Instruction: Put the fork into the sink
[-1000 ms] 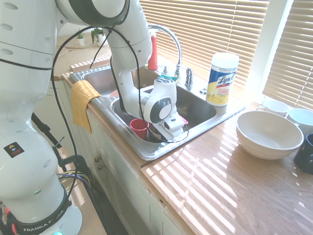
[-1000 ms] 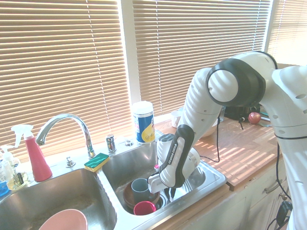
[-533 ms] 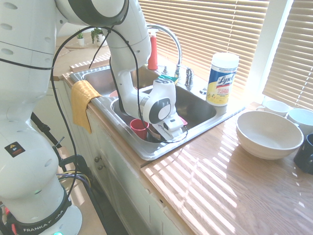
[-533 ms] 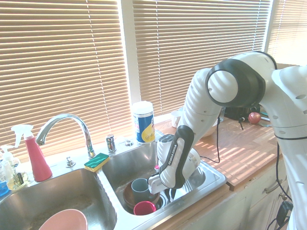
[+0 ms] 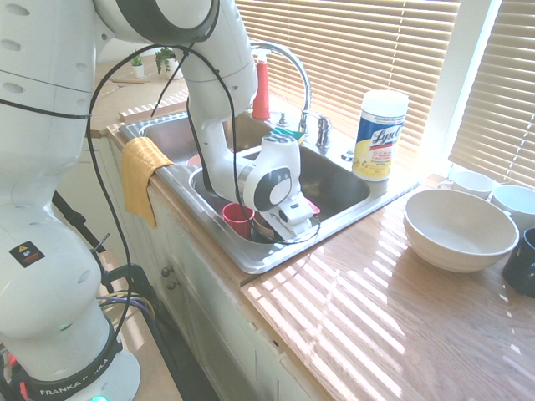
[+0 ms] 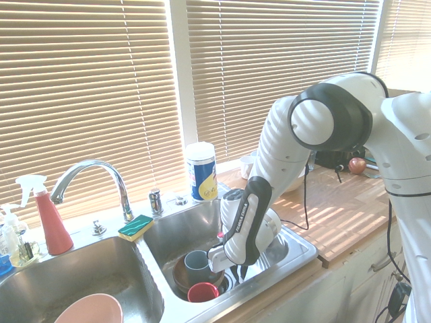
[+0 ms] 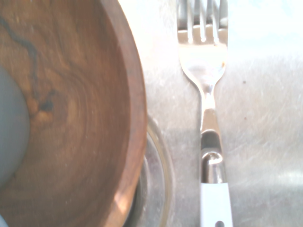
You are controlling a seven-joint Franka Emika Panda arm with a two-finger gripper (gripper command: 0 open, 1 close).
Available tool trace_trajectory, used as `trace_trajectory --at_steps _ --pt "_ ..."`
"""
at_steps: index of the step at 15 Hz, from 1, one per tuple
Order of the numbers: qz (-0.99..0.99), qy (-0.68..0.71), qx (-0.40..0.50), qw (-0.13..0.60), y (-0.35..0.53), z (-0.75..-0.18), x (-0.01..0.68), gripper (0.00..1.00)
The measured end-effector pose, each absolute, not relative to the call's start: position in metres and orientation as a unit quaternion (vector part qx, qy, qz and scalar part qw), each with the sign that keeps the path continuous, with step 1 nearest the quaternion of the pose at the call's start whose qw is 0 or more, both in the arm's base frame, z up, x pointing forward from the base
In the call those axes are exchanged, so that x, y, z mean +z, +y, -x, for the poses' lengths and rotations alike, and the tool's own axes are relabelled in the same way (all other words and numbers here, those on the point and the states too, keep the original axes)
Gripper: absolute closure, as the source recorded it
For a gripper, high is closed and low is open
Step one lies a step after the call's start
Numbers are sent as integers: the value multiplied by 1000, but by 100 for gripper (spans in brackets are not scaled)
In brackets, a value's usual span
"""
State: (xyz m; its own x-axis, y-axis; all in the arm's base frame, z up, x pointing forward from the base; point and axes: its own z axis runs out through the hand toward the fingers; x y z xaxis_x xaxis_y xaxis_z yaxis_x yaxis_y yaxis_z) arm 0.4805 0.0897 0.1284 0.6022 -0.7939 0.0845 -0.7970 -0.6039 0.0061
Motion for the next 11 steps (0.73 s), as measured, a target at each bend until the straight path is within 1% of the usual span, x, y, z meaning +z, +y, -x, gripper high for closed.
trace_trajectory --at_steps 7,9,11 --pt "-897 -440 46 21 91 -475 132 0" --pt "-897 -436 64 10 94 -474 159 0" --pt "-898 -432 82 2 97 -473 201 0"
